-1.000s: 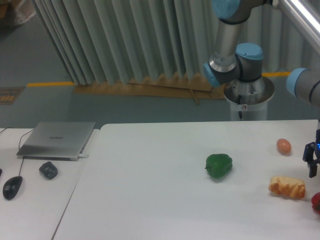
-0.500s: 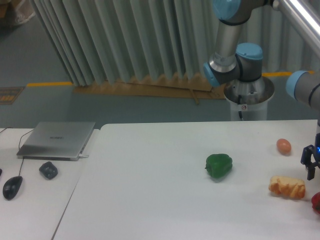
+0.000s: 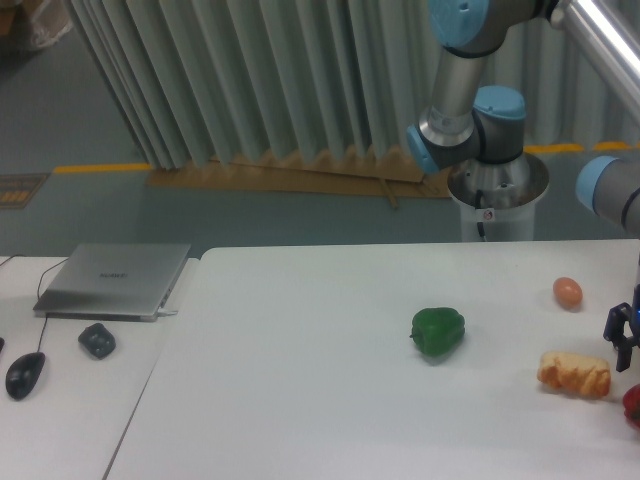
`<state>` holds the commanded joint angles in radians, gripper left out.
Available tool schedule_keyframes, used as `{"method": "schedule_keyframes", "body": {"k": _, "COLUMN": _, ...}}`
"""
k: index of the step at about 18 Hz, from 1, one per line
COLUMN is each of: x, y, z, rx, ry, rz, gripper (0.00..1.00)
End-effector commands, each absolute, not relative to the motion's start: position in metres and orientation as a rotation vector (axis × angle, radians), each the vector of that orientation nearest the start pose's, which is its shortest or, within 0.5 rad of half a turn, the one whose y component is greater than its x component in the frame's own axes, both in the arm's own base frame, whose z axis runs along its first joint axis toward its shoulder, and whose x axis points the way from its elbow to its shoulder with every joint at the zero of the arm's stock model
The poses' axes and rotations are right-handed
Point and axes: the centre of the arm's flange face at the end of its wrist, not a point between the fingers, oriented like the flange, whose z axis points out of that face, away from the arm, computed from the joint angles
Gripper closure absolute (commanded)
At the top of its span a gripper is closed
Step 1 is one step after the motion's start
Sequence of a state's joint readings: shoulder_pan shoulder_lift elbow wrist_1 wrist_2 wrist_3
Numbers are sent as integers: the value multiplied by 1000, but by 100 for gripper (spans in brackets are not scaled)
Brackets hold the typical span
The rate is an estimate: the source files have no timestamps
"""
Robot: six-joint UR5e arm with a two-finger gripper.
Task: Place the red peppers in a basket
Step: 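Lower the gripper toward the red pepper beside the bread roll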
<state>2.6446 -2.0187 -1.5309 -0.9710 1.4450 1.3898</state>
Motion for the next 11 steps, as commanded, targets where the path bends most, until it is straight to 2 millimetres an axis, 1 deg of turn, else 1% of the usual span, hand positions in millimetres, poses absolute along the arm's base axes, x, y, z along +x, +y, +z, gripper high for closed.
{"method": "schedule_keyframes", "body": {"k": 3, "x": -512, "y": 443, "z": 300, "rx": -2929, "ry": 475, "rz": 184, "gripper": 0}}
{"method": "schedule_keyframes", "body": {"k": 8, "x": -513, "y": 441, "z": 300, "rx": -2930, "ry": 471, "rz": 185, "gripper": 0}}
{"method": "schedule_keyframes", "body": {"k": 11, "x": -515, "y": 433, "z": 294, "rx": -2937, "ry": 455, "rz": 171, "gripper": 0}}
